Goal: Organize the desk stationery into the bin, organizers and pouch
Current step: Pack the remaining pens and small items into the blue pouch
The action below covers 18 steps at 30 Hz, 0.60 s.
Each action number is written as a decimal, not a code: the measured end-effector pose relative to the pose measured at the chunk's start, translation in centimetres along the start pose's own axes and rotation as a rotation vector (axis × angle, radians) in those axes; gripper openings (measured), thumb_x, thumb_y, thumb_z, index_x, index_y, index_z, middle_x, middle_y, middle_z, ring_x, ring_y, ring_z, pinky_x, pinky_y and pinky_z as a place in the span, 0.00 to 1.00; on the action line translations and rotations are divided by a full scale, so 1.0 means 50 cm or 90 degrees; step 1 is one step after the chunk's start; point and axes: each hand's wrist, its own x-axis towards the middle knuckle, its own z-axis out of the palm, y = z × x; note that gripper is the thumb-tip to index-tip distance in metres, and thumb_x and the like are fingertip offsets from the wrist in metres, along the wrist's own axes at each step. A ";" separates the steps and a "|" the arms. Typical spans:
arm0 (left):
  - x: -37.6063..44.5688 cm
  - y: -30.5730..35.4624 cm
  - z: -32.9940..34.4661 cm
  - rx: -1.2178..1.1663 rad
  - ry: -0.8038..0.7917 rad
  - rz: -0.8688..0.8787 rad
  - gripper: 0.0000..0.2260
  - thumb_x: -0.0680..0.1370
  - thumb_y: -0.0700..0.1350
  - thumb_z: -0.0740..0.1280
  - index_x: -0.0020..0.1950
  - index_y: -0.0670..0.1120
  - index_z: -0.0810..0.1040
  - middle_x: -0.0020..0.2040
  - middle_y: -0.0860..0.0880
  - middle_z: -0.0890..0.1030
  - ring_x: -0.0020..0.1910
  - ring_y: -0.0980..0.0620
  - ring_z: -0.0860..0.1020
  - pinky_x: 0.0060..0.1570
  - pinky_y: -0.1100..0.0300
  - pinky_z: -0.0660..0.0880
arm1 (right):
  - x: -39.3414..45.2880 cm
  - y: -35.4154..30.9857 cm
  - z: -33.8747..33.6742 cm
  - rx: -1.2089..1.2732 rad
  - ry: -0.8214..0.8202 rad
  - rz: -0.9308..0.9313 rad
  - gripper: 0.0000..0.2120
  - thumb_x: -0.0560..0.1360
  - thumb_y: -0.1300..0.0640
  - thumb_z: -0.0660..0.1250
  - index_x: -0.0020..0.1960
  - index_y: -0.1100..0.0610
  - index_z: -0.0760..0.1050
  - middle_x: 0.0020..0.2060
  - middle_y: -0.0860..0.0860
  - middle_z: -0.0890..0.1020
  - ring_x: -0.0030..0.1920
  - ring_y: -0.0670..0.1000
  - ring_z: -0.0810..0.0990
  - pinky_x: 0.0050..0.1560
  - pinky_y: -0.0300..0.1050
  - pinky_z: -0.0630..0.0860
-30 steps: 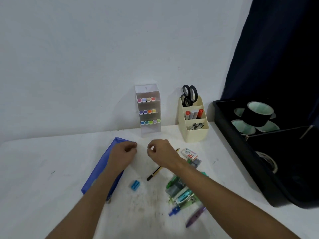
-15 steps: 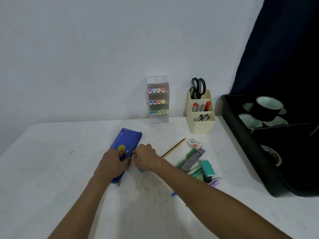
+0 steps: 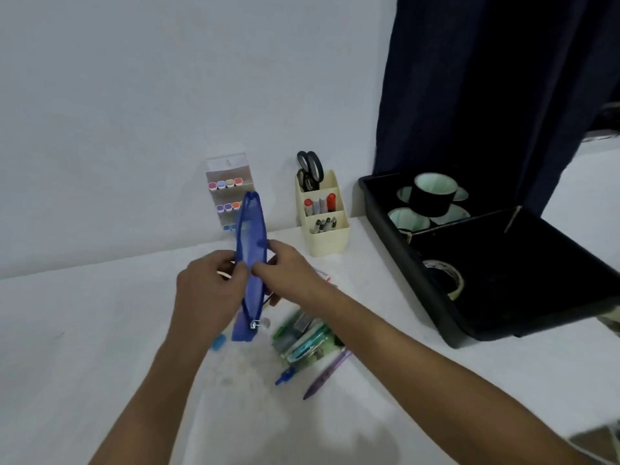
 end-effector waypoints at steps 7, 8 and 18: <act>-0.022 0.070 0.107 -0.126 -0.148 -0.071 0.10 0.73 0.45 0.67 0.53 0.54 0.76 0.34 0.51 0.83 0.33 0.51 0.81 0.34 0.57 0.77 | -0.124 0.022 -0.254 -0.183 0.025 0.039 0.11 0.74 0.60 0.58 0.51 0.56 0.77 0.31 0.50 0.77 0.27 0.49 0.75 0.26 0.42 0.74; -0.024 0.072 0.119 -0.123 -0.168 -0.075 0.10 0.73 0.45 0.67 0.53 0.54 0.75 0.34 0.51 0.83 0.33 0.51 0.81 0.35 0.56 0.77 | -0.133 0.032 -0.280 -0.218 0.028 0.047 0.11 0.74 0.60 0.59 0.50 0.57 0.78 0.32 0.50 0.78 0.28 0.49 0.75 0.28 0.42 0.73; 0.007 0.062 0.208 -0.070 -0.259 -0.088 0.09 0.79 0.45 0.61 0.55 0.48 0.79 0.45 0.47 0.82 0.40 0.51 0.79 0.40 0.57 0.75 | -0.134 0.113 -0.375 -0.360 0.117 0.011 0.10 0.74 0.55 0.61 0.52 0.55 0.77 0.41 0.52 0.80 0.40 0.55 0.79 0.38 0.49 0.77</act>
